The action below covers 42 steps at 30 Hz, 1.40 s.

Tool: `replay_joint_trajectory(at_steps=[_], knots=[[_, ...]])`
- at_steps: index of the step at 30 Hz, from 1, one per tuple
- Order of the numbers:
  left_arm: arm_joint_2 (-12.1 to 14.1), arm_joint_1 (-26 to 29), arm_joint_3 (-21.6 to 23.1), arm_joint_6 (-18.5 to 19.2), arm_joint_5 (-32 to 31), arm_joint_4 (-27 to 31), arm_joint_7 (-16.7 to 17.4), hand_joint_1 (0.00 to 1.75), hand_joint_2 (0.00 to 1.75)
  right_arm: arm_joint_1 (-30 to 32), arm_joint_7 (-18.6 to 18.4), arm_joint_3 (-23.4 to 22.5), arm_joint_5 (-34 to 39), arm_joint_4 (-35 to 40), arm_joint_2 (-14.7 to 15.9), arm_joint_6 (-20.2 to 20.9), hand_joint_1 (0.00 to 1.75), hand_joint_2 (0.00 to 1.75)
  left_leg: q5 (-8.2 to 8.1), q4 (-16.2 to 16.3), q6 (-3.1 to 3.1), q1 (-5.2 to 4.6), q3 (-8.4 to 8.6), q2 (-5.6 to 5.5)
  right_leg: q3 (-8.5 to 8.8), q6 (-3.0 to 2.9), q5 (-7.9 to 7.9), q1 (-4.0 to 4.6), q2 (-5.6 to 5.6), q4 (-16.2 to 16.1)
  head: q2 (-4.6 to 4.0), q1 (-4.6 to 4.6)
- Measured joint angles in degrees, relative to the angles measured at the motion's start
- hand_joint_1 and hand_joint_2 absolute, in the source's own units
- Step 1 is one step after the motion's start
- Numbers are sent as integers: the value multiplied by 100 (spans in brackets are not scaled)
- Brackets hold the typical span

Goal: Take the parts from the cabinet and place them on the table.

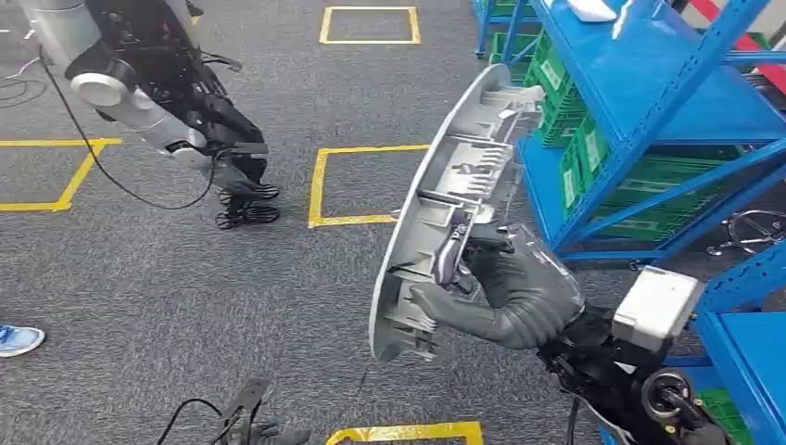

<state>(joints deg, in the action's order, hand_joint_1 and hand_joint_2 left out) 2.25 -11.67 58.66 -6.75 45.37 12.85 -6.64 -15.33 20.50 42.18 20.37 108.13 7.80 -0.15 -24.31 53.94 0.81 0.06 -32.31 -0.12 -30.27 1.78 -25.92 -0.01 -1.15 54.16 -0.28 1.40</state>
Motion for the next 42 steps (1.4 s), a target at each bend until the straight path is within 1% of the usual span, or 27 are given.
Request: replay_joint_trajectory(at_steps=[2,4,5,6,8,10,11,14,16,17,19,20,21,23,25,26,27,29,31,33,35,36,37,38,40,41,42], knots=[[4,-10,0,2,-2,0,0,0,175,-5,2,2,4,0,0,9,175,175,3,-9,49,14,19,-18,-189,54,-327,-20,65,471,0,-50],[-2,-9,0,4,-2,0,-2,0,175,2,4,2,4,-4,2,15,175,175,0,-7,59,9,16,-39,-662,87,-786,-21,89,1489,0,-96],[-2,-3,0,4,-2,0,-2,0,175,5,2,4,4,-7,2,15,175,175,-2,-5,61,7,17,-51,-871,96,-912,-21,91,1905,0,-112],[0,-1,0,4,-2,0,-2,0,175,8,2,7,9,-13,2,15,175,175,-3,-4,62,7,21,-65,-951,98,-885,-22,91,2031,0,-120],[0,-5,0,4,-2,0,-2,0,175,10,0,7,31,-15,2,15,175,175,-7,-1,59,8,41,-121,-708,73,-460,-28,97,1453,0,-140],[-4,-10,0,7,-2,0,-2,0,175,1,0,7,37,-15,2,17,175,175,-24,-1,41,8,80,-170,-170,25,101,-34,167,308,0,-151],[-4,-18,0,9,-2,0,-2,0,175,-1,2,7,37,-18,2,22,175,175,-34,14,20,-20,60,-193,-60,-4,51,-17,251,82,0,-151],[-2,-12,0,9,-4,0,0,0,175,0,0,7,52,-20,0,35,175,175,5,0,-58,13,7,-225,-92,-59,54,17,235,45,0,-155],[0,-12,0,9,-20,0,4,0,175,-8,0,9,68,-20,-2,52,175,175,-70,82,-113,16,-11,-184,-42,-146,119,-46,180,-53,0,-138],[0,-20,0,9,-26,0,11,0,175,-7,0,9,83,-20,-2,61,175,175,-242,323,-138,6,-124,-120,-43,-170,123,-42,171,-60,0,-114],[-2,-30,0,9,-50,0,28,0,175,-6,-9,7,129,-24,-2,77,175,175,-731,1325,-179,23,-601,-85,-56,-183,124,-34,116,-59,0,-57],[-4,-26,0,9,-63,0,50,0,175,-3,-13,7,173,-31,-2,96,175,175,-875,1753,-198,26,-812,-77,-65,-186,122,-33,93,-55,0,-52],[-9,-19,0,9,-74,0,55,0,175,0,-18,9,207,-42,-2,120,175,175,-891,1964,-211,32,-923,-67,-67,-186,122,-33,75,-53,0,-35],[-7,-20,0,9,-79,0,66,0,175,0,-28,9,258,-63,-2,131,175,175,-561,1501,-218,49,-698,-35,-63,-181,119,-36,51,-46,0,-2],[-2,-34,0,9,-79,0,66,0,175,-3,-28,9,264,-63,-2,136,175,175,-76,374,-203,71,-120,35,-51,-146,96,-39,35,-19,0,39],[-4,-48,0,9,-79,0,66,0,175,-3,-26,9,269,-63,-2,138,175,175,-92,68,-193,53,20,106,-70,-109,74,-1,27,9,0,63],[-7,-52,0,9,-81,0,63,0,175,-9,-28,7,269,-63,-2,138,175,175,-54,60,-135,39,3,53,-89,-87,66,10,26,36,0,51],[-4,-41,0,9,-81,0,63,0,175,-7,-28,9,271,-63,-2,138,175,175,-62,76,-94,16,-11,25,-86,-52,69,2,2,26,0,-13],[-2,-42,0,9,-81,0,66,0,175,-5,-28,7,277,-63,-2,138,175,175,-25,28,-9,46,11,4,-101,15,9,-23,-2,68,0,-6],[2,-49,0,11,-81,0,63,0,175,-9,-24,4,277,-63,-2,138,175,175,-22,27,38,45,15,-16,-358,60,-392,-36,65,701,0,-81],[-2,-45,0,15,-81,0,63,0,175,3,-28,7,280,-68,-2,146,175,175,-25,28,46,31,12,-37,-841,89,-829,-40,85,1745,0,-116],[-2,-42,0,15,-81,0,63,0,175,3,-28,7,286,-74,-2,146,175,175,-25,29,47,26,12,-52,-985,91,-884,-40,87,2030,0,-131],[-2,-41,0,15,-81,0,66,0,175,3,-31,7,291,-83,-2,146,175,175,-25,29,47,24,17,-73,-974,83,-786,-40,89,1987,0,-133],[0,-43,0,15,-83,0,63,0,175,3,-35,7,297,-85,-2,151,175,175,-25,30,47,23,21,-100,-837,65,-586,-39,93,1689,2,-136],[-9,-46,0,17,-87,0,63,0,175,-7,-37,7,323,-85,-2,183,175,175,-28,31,42,23,45,-155,-298,10,-45,-37,141,588,0,-146],[-15,-46,0,15,-87,0,63,0,175,-16,-39,7,352,-85,-2,199,175,175,-31,28,37,26,41,-172,-96,-26,60,-36,241,133,0,-153],[-17,-54,0,15,-87,0,63,0,175,-23,-39,9,365,-87,-2,210,175,175,-30,60,5,-4,9,-195,-37,-33,26,-15,256,12,0,-151]])
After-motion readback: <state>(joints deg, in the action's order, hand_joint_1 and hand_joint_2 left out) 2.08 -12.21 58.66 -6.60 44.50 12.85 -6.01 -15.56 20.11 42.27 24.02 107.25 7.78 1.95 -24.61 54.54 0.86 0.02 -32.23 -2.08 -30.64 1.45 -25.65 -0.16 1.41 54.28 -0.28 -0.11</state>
